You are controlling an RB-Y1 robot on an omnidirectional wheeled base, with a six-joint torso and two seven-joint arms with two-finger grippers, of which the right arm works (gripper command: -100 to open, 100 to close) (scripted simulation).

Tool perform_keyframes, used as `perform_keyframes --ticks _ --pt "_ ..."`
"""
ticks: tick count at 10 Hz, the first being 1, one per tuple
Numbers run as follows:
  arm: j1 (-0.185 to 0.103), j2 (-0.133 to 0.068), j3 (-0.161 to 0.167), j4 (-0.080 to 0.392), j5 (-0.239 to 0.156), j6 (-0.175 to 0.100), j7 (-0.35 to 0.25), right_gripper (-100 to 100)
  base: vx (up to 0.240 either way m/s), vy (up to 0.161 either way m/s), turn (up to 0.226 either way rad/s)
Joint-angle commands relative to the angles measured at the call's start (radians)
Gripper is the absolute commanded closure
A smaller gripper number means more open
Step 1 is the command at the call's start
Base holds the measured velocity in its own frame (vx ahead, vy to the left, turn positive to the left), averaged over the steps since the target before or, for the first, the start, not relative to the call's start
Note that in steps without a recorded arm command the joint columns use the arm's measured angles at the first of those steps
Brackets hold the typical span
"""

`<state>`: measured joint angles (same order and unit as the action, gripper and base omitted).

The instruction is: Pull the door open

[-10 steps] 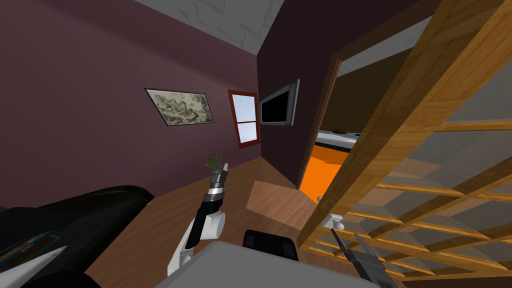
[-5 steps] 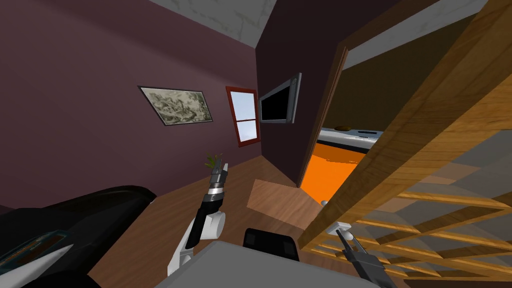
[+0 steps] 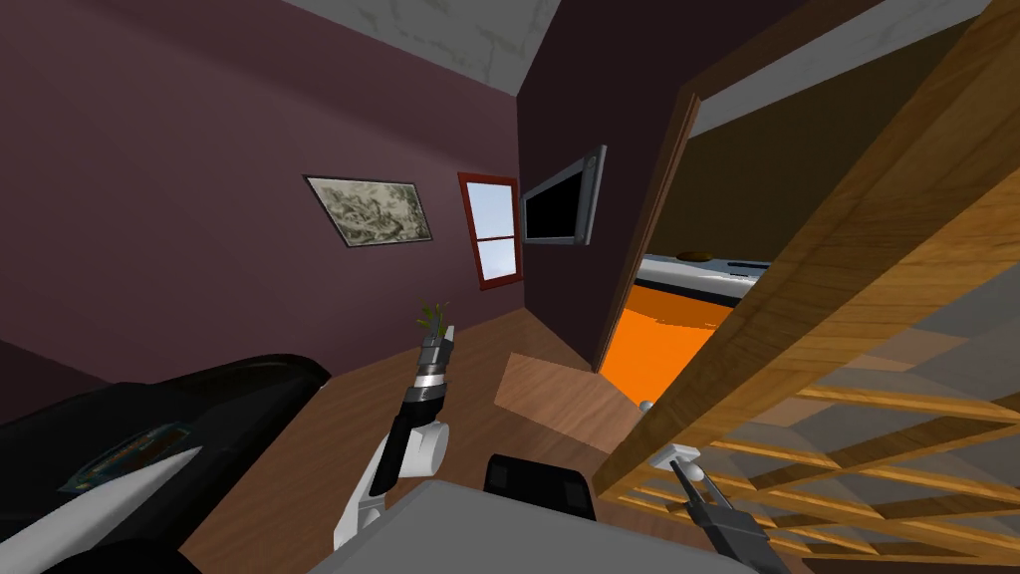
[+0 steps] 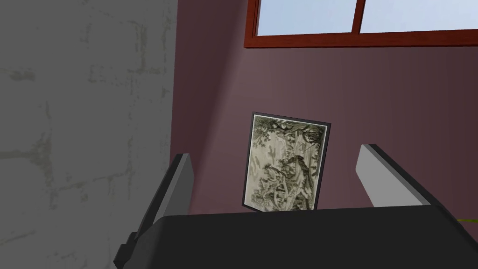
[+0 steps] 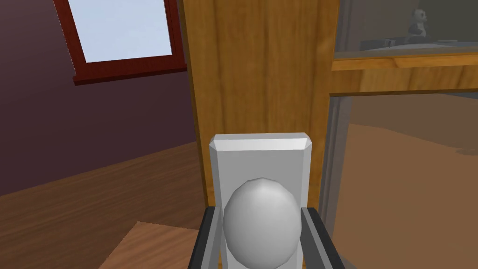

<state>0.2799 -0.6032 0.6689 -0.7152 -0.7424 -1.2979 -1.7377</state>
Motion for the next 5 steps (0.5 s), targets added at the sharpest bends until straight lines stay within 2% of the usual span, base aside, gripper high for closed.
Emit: perform_keyframes --ticks 1,5 --pt "0.000 -0.003 0.010 0.014 0.005 -0.019 -0.009 100 -0.197 -0.066 0.133" --pt "-0.001 -0.013 0.033 0.037 0.016 -0.052 -0.029 100 -0.196 -0.053 0.128"
